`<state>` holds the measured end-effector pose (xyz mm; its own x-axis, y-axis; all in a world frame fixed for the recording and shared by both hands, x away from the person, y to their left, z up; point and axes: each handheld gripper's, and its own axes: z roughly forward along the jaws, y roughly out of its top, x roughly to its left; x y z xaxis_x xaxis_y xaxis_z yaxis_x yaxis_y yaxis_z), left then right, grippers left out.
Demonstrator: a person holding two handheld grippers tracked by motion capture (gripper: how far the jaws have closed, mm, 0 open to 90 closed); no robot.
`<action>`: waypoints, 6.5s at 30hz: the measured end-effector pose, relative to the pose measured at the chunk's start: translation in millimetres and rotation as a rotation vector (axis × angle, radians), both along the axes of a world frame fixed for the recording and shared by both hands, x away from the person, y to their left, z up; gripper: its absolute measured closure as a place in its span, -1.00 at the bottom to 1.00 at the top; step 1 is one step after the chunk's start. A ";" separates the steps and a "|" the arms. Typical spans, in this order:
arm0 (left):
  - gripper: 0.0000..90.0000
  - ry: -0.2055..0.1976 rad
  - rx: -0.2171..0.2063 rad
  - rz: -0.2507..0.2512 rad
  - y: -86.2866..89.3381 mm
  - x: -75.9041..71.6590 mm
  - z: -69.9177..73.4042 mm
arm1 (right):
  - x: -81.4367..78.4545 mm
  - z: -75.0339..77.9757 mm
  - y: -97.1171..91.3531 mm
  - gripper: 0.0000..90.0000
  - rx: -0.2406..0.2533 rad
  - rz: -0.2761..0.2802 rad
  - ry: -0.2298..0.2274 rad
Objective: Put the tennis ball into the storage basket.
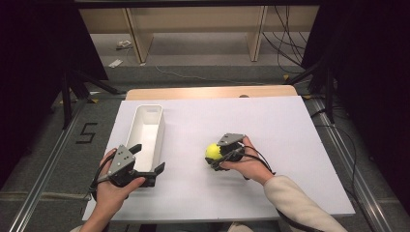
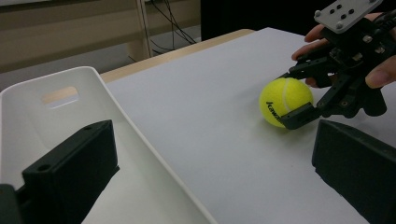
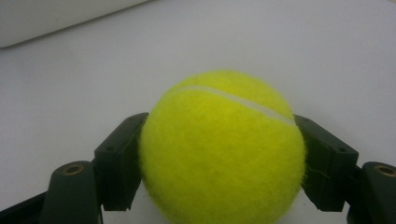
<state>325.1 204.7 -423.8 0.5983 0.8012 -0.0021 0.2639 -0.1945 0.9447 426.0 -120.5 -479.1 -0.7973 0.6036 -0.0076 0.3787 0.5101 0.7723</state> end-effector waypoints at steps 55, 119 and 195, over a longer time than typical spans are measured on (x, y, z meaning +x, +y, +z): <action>-1.00 0.001 0.004 0.000 0.2 0.8 -0.4 | 2.4 41.8 4.6 -0.41 0.105 -0.005 -0.100; -1.00 0.000 0.004 -0.001 -0.2 0.6 -0.1 | 10.7 57.3 28.4 -0.40 0.144 0.014 -0.130; -1.00 -0.002 0.005 -0.007 -0.8 1.1 -0.2 | 12.0 70.3 57.1 -0.40 0.181 0.044 -0.144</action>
